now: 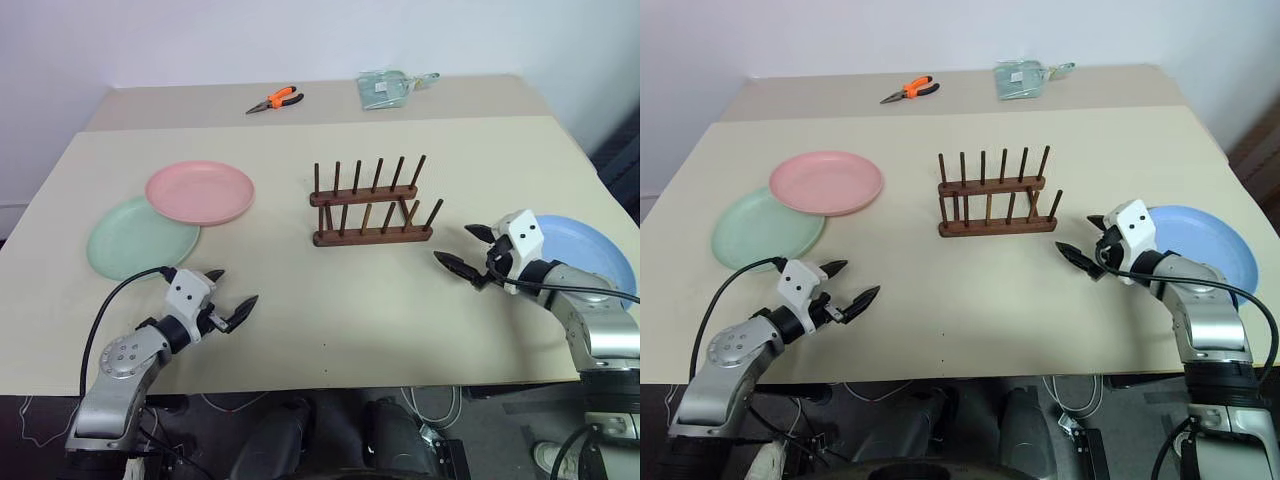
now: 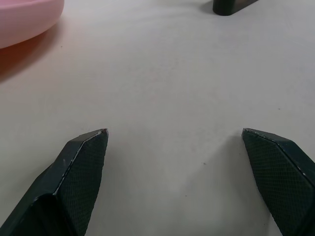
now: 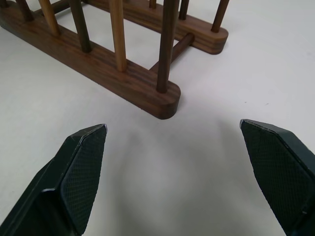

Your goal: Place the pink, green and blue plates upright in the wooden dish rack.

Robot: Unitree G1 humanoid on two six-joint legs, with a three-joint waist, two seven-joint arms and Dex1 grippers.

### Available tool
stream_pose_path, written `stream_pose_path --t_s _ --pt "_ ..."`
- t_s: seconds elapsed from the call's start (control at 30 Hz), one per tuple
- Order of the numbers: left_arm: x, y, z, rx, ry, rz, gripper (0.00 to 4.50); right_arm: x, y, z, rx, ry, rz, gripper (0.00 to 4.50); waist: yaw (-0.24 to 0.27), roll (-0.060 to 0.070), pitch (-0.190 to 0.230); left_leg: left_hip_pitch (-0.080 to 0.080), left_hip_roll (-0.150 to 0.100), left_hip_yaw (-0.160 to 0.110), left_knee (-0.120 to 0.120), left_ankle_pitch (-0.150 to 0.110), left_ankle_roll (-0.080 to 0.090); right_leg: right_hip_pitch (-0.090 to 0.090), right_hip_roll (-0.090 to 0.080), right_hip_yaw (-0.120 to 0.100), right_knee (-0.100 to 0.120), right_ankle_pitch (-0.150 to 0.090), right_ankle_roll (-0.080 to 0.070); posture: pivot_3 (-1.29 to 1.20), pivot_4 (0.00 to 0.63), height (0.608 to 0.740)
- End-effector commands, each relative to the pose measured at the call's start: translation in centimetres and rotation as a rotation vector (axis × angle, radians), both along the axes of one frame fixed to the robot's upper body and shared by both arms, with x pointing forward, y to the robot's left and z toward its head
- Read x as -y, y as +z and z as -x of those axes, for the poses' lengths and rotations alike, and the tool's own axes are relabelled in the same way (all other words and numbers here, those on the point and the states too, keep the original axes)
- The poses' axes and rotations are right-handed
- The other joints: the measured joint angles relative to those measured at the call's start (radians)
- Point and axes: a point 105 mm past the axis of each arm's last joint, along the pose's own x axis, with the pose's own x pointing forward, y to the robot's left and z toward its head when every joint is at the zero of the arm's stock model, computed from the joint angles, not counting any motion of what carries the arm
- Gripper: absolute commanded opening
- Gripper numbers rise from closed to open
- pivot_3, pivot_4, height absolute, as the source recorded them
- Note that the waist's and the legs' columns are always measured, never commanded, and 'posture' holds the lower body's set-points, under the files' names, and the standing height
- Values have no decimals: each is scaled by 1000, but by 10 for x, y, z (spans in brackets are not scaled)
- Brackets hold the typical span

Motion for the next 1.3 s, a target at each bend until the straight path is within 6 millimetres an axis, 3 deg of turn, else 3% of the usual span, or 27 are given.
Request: stream_pose_path --t_s 0.03,0.3,0.53,0.73,1.03,1.3 --pt "-3 4 0 13 -2 -10 4500 -4 10 -1 49 8 4 4433 0 0 0 0 0 0 0 0 0 0 0 0 0 0 0 0 150 740" --pt "19 17 -9 9 -82 13 4500 -12 8 -1 62 13 9 4433 2 0 0 0 0 0 0 0 0 0 0 0 0 0 0 0 150 740" --pt "58 25 -49 -1 -266 -18 4500 -37 2 22 26 73 -7 4433 25 0 0 0 0 0 1 0 0 0 0 0 0 0 0 0 150 740" --pt "90 12 -87 -56 -395 -53 4500 -52 -1 36 39 48 -26 4433 30 -1 0 -1 0 0 1 0 0 0 0 0 0 0 0 0 150 740" --pt "130 -1 -105 -104 -530 -51 4500 -51 -2 45 51 -4 -15 4433 29 -1 0 -3 -1 0 9 0 2 3 0 -1 -2 3 5 0 150 740" --pt "133 -3 -99 -78 -582 -42 815 -52 -5 45 48 -4 0 4500 26 -1 0 -4 -1 0 15 -2 5 4 1 -1 -1 4 7 0 150 740"
